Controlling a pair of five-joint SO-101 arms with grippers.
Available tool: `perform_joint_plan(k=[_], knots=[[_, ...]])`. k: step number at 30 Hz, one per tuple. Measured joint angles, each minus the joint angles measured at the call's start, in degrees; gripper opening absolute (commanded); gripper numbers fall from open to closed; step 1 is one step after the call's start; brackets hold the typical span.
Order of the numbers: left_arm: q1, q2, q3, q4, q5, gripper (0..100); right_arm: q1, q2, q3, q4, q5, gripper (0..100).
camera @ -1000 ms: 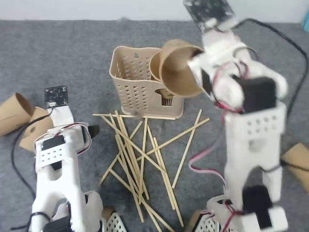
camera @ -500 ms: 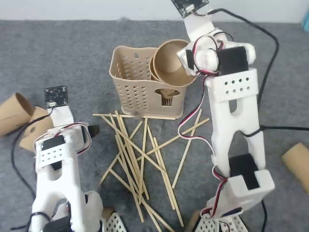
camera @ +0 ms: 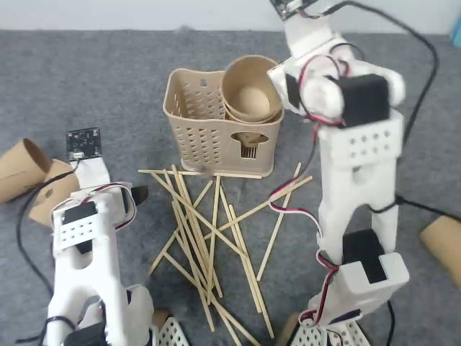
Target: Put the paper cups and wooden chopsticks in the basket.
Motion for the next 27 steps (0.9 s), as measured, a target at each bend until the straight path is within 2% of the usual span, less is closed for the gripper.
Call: perform_joint_plan(k=[4,8,12,17,27], knots=[[0.0,0.0,0.0,0.0,0.0,32,0.26,-0.26,-7.56,2.2,-1.67,22.6],[0.0,0.0,0.0,0.0,0.0,32,1.76,-2.73,-5.45,2.2,-5.1,12.6],[0.0,0.0,0.0,0.0,0.0,32,1.49,-11.16,4.31,2.2,-5.63,5.3],[0.0,0.0,0.0,0.0,0.0,32,3.16,-22.59,18.02,2.2,-5.63,4.5],[0.0,0.0,0.0,0.0,0.0,32,19.43,-41.76,52.22,2.2,-4.48,4.0]])
